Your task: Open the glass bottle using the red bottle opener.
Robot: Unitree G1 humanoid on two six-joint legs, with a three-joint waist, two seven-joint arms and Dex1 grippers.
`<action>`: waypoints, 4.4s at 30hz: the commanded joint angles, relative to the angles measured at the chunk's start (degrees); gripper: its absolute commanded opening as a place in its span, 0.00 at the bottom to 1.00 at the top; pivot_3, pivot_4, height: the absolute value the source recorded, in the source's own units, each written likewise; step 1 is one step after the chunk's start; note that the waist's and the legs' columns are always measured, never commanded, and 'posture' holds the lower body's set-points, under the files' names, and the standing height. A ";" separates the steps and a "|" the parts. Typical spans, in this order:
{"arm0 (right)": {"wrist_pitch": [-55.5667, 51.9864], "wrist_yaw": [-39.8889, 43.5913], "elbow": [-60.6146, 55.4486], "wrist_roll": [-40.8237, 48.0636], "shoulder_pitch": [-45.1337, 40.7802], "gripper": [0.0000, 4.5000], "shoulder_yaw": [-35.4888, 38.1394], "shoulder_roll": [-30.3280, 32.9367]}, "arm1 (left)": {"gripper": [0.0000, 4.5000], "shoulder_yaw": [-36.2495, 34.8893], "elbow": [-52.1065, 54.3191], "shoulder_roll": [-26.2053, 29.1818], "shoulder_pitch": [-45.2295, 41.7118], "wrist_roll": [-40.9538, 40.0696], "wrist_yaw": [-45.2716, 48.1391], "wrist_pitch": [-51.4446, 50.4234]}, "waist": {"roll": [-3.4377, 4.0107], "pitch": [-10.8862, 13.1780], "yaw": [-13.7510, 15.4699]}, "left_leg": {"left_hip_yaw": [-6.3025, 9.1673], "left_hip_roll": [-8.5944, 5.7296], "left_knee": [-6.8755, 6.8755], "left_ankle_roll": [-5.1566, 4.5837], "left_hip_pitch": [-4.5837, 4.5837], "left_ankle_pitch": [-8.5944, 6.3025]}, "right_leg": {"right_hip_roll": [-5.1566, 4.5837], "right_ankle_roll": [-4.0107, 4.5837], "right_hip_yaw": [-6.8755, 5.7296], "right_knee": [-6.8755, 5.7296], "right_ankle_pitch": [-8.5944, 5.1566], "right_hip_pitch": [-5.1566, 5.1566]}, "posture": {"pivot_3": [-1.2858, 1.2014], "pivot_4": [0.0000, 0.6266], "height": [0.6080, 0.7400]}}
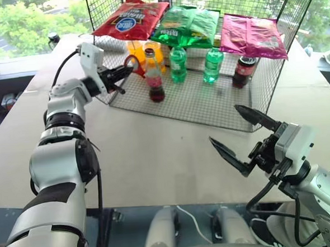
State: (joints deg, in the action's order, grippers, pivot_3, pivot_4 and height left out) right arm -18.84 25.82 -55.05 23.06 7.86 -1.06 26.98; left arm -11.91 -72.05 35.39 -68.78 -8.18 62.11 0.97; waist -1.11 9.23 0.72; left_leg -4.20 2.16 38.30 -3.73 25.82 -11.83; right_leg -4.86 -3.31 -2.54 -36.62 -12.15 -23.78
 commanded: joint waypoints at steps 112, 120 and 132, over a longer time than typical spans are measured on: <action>-49.97 -20.38 34.16 68.47 -46.39 0.00 -7.18 8.09 | 0.16 35.31 56.80 11.67 9.31 -41.71 30.39 -37.95 | 0.06 0.10 -0.11 | -0.06 0.04 0.00 -0.13 0.55 -0.06 | -0.07 0.11 0.19 -0.06 -0.04 -0.62 | 0.52 0.24 1.00; -45.94 -19.16 24.93 56.88 -40.84 0.00 -5.84 10.70 | 0.96 23.32 64.04 17.34 18.58 -44.14 28.68 -47.67 | 0.07 0.10 -0.81 | -0.13 0.05 -0.01 -0.13 0.68 -0.06 | -0.06 -0.04 0.26 -0.13 0.05 -0.84 | 0.52 0.24 1.00; -35.26 -24.74 11.27 24.49 -29.14 0.00 -7.15 11.38 | 0.99 2.19 80.67 1.45 38.45 -23.14 -26.33 -35.56 | -0.06 0.13 0.09 | -0.07 0.02 0.06 -0.08 0.69 -0.03 | -0.06 -0.10 0.21 -0.15 0.07 -0.79 | 0.52 0.24 1.00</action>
State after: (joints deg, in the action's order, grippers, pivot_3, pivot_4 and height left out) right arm -55.77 2.66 -41.21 49.46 -21.28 -10.11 39.41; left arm -6.83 8.43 37.82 -28.36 -33.67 41.41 -36.47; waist -1.17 9.36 0.81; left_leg -4.26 2.19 38.35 -3.80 26.50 -11.85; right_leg -4.89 -3.45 -2.33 -36.77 -12.06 -24.57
